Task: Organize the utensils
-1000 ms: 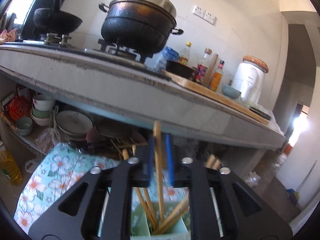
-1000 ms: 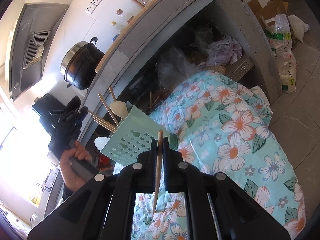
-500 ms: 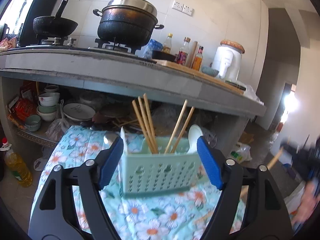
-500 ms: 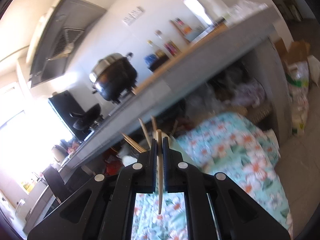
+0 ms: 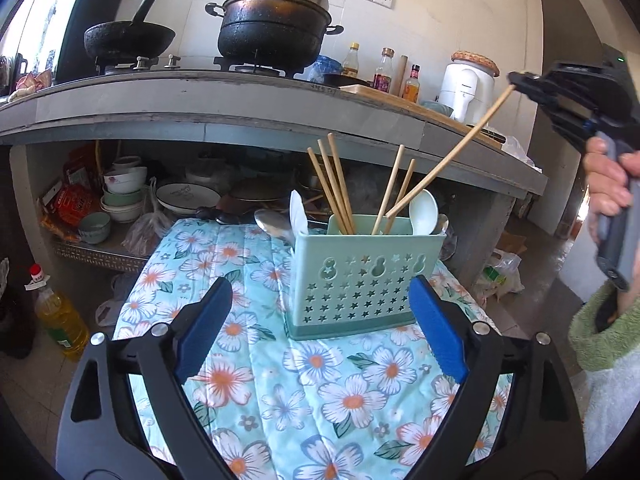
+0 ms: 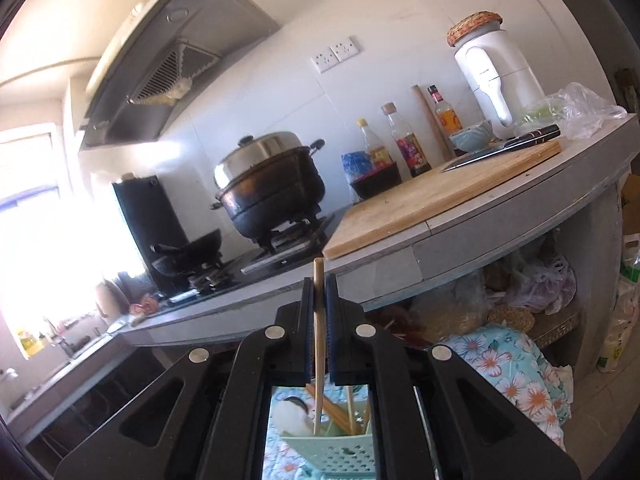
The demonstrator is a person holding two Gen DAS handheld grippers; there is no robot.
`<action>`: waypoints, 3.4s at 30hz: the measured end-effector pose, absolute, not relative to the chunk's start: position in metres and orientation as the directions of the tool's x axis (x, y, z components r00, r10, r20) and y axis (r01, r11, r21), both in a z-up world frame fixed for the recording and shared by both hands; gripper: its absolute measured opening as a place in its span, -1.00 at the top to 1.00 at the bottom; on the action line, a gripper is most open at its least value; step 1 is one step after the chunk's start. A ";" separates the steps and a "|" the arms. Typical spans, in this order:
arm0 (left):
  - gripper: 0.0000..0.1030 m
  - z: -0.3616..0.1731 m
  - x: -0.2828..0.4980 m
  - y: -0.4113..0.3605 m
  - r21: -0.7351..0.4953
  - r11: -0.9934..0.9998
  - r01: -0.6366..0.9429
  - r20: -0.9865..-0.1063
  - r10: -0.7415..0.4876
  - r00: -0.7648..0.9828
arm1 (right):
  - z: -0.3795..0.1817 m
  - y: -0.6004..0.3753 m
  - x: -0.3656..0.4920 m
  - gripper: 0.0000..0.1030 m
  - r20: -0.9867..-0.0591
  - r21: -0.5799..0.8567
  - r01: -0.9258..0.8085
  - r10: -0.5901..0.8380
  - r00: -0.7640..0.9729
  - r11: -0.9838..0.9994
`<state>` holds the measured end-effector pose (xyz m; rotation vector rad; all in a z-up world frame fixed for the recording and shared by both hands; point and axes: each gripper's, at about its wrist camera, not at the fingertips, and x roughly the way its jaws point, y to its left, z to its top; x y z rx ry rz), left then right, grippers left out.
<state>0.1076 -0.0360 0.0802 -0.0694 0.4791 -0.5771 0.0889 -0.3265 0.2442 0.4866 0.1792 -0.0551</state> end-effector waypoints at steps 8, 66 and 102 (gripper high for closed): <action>-0.73 0.074 0.108 -0.036 -0.188 0.842 0.506 -0.434 -0.533 0.726 | 0.192 -0.310 0.147 0.88 -0.335 0.400 0.161 -0.020 0.942 0.902; -0.83 0.087 0.106 -0.039 0.140 0.990 -0.005 -0.535 0.080 0.841 | 0.102 -0.245 0.029 -0.80 -0.617 -0.095 0.474 -0.425 0.662 0.876; -0.83 0.084 0.106 -0.039 0.133 0.991 0.001 -0.551 0.073 0.831 | 0.104 -0.242 0.029 -0.80 -0.615 -0.095 0.467 -0.421 0.667 0.879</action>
